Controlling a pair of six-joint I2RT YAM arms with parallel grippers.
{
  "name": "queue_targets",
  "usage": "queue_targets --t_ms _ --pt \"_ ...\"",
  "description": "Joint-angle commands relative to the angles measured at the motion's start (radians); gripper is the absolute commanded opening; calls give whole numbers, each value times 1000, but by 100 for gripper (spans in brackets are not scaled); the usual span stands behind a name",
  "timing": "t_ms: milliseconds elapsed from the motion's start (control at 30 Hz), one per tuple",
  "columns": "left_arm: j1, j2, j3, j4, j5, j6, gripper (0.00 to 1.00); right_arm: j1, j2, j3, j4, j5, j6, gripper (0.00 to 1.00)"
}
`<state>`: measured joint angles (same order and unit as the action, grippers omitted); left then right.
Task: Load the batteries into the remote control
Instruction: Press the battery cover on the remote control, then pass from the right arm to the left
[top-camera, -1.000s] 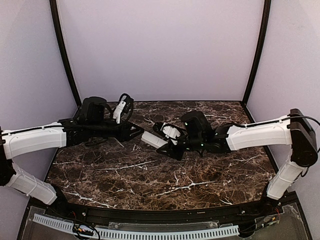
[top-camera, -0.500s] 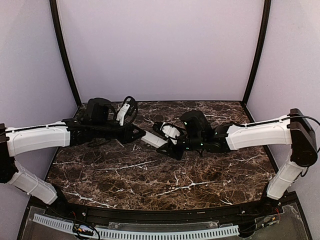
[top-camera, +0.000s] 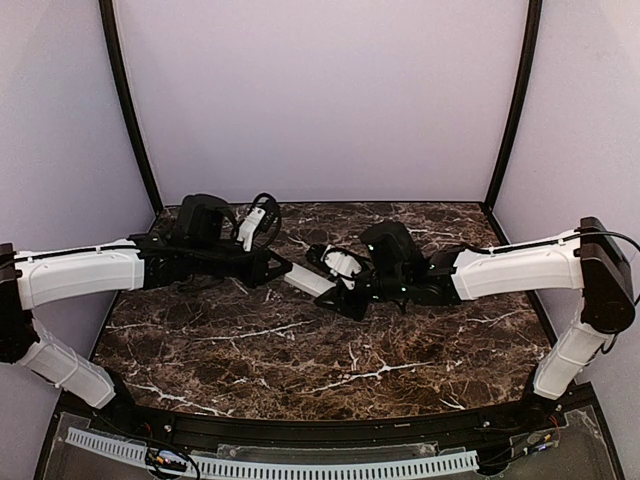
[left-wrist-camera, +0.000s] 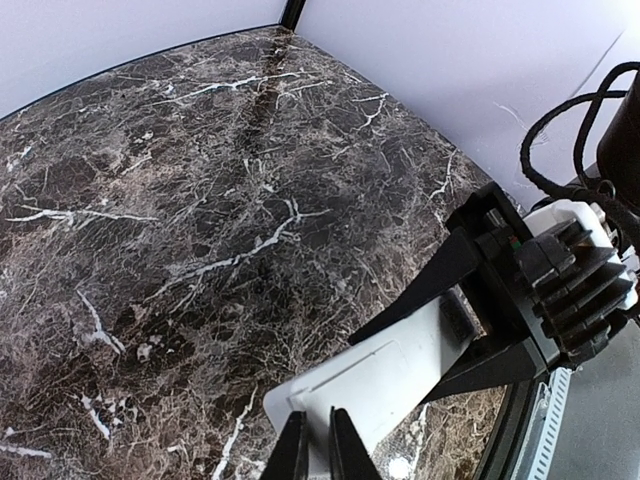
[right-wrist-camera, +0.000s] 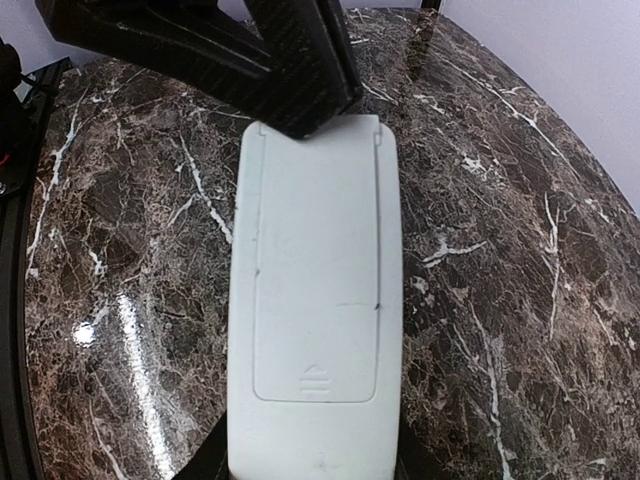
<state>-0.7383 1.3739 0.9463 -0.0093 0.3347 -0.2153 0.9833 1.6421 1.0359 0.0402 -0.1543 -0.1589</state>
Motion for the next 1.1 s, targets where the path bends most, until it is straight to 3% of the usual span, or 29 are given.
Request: queue_targets --t_ms 0,300,467,633,733,900,1067 --pt "-29 31 28 -68 23 21 9 8 -22 23 72 10 8 0" --pt "-44 75 38 -81 72 -2 8 6 -49 10 114 27 6 0" --pt "-35 40 37 -78 18 -6 35 2 -48 -7 106 16 7 0" --pt "84 -38 37 -63 23 11 61 -8 -39 -35 86 -25 26 0" --pt "101 -110 43 -70 -40 104 76 -15 -27 -39 61 -63 38 0" --pt "92 -191 17 -99 -85 354 92 -71 -29 -45 52 -242 111 0" --pt "-3 -269 -43 -146 -104 651 91 -103 -45 -37 47 -417 128 0"
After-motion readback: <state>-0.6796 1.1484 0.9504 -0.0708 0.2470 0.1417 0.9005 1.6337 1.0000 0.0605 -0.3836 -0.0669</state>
